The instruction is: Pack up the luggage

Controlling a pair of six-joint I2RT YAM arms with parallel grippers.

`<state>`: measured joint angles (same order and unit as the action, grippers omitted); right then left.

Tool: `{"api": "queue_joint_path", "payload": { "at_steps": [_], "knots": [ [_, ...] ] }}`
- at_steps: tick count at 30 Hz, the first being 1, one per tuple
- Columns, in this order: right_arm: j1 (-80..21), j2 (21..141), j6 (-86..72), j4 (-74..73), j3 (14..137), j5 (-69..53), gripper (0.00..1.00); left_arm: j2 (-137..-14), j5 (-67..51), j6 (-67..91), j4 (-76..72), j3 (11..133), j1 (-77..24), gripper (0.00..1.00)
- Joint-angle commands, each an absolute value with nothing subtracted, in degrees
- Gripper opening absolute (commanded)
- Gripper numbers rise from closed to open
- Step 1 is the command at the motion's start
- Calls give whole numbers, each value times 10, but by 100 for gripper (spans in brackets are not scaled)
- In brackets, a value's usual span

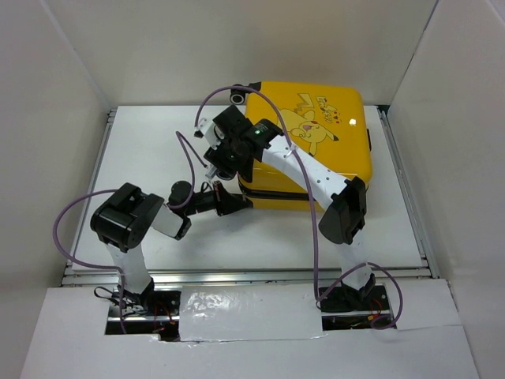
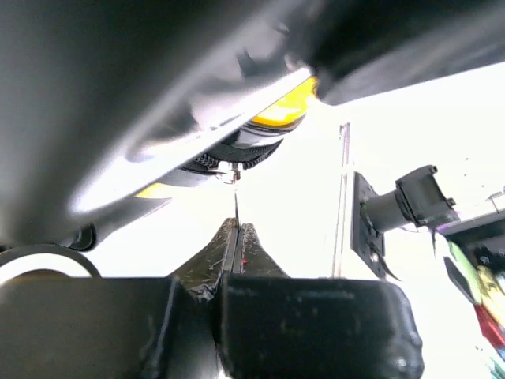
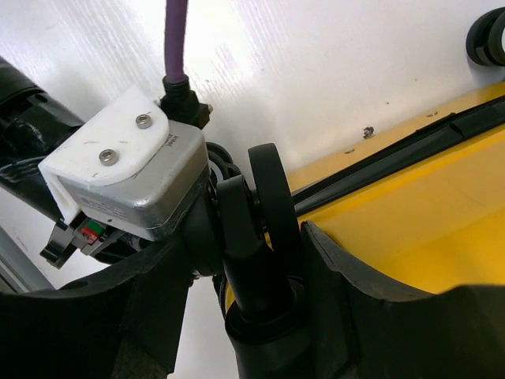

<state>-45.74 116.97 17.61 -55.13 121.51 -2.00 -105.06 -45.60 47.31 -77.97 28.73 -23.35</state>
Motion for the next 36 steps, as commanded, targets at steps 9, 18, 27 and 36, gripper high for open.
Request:
{"api": "queue_joint_path", "payload": {
  "at_steps": [9,18,27,36],
  "knots": [
    [-428,1181,90,-413,1266,110,0,-983,-476,331,-912,273,-329,0],
    [-430,1188,72,-414,1268,103,0,-958,-365,262,-827,294,-402,0],
    [-426,1186,25,-469,1326,149,91,-955,-355,284,-839,288,-406,0],
    [-403,1051,-69,-485,1267,136,87,-949,-352,296,-823,289,-402,0]
  ]
}}
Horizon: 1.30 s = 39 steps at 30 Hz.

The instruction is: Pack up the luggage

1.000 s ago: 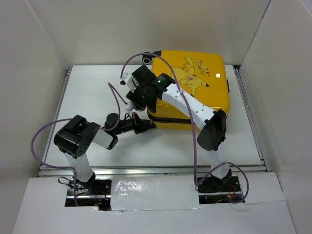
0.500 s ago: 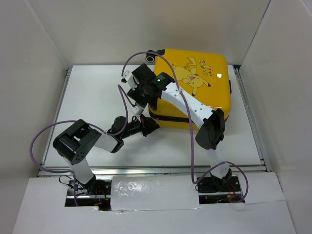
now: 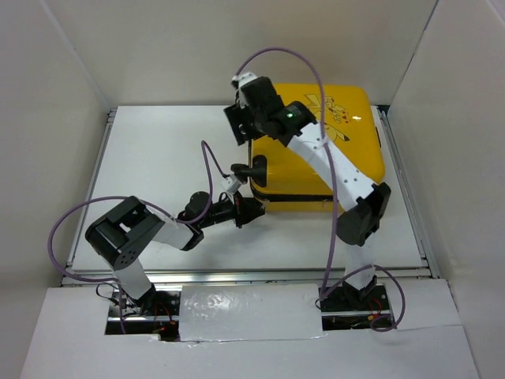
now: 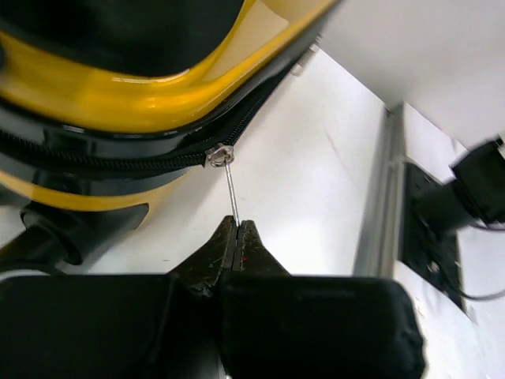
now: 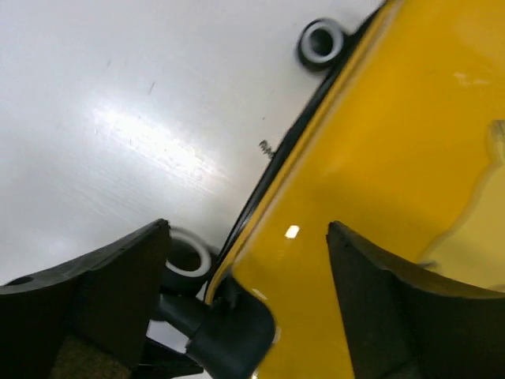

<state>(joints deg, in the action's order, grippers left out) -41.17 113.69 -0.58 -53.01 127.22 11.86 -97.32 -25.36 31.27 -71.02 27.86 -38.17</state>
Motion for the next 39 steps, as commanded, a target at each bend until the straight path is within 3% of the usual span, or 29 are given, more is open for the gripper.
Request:
{"api": "queue_joint_path", "payload": {
  "at_steps": [1,2,3,5,9,14,18,24,27,32,39],
  "knots": [
    [-401,1038,-74,-484,1255,131,83,-949,-352,296,-818,290,-402,0],
    [-401,1018,-84,-490,1250,127,75,-947,-351,296,-815,291,-402,0],
    [-398,1010,-94,-497,1244,146,46,-947,-349,296,-810,292,-402,0],
    [-379,979,-145,-523,1227,243,0,-941,-347,295,-802,294,-402,0],
    [-275,885,-258,-548,1089,340,0,-927,-342,290,-765,297,-402,0],
    [-87,801,-319,-497,913,361,0,-917,-340,286,-733,303,-405,0],
    [16,809,-330,-475,865,386,0,-918,-342,290,-726,306,-405,0],
    [96,861,-329,-465,855,345,0,-912,-340,286,-701,318,-406,0],
    [117,876,-310,-429,841,305,0,-908,-337,282,-689,318,-406,0],
    [134,960,-251,-431,875,124,0,-898,-327,272,-676,314,-406,0],
    [64,949,-253,-356,792,-96,0,-868,-337,203,-600,321,-413,0]
  ]
}}
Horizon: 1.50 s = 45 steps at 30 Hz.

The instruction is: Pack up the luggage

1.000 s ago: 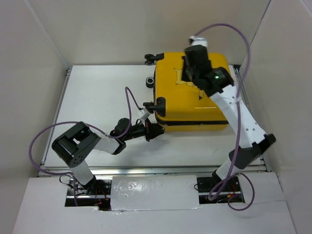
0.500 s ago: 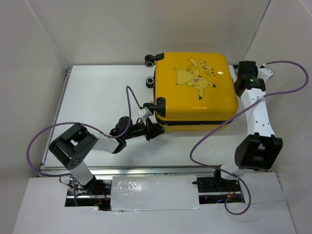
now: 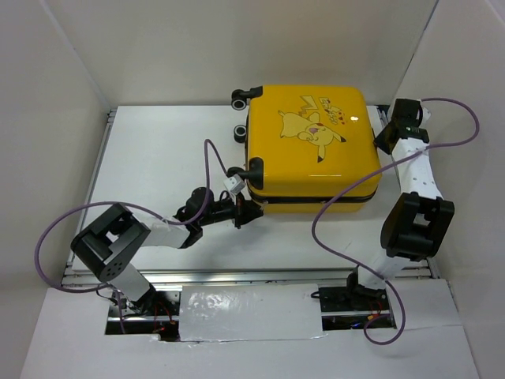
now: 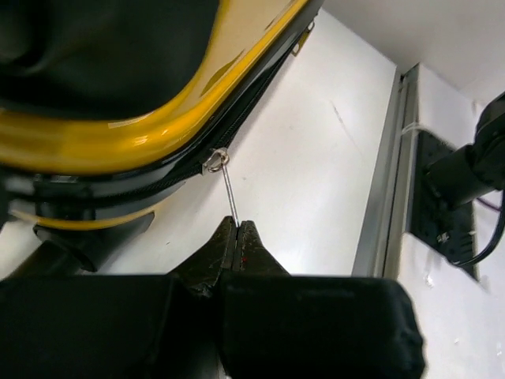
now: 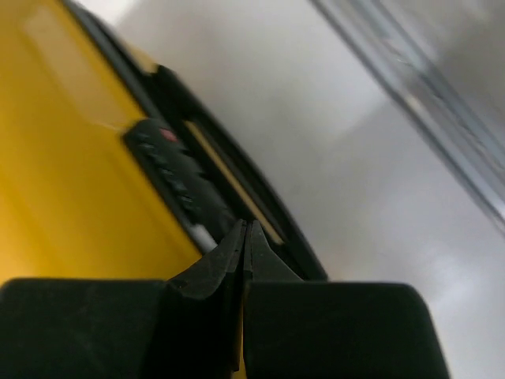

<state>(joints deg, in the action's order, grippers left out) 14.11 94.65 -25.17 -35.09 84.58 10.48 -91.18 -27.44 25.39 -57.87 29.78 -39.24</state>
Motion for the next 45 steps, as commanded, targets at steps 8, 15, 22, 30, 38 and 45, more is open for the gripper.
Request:
{"api": "queue_joint_path", "payload": {
  "at_steps": [8,15,22,30,38,45],
  "knots": [
    [40,937,-329,-270,716,-192,0,-846,-312,145,-539,341,-463,0],
    [15,953,-335,-267,716,-181,0,-889,-335,151,-534,380,-486,0],
    [3,974,-339,-258,709,-186,0,-947,-312,177,-523,442,-524,0],
    [4,968,-373,-203,660,-242,0,-896,-119,233,-509,400,-542,0],
    [3,976,-392,-185,646,-257,0,-851,29,257,-527,348,-572,0],
    [3,978,-407,-190,660,-251,0,-858,223,303,-445,380,-634,0]
  ]
}}
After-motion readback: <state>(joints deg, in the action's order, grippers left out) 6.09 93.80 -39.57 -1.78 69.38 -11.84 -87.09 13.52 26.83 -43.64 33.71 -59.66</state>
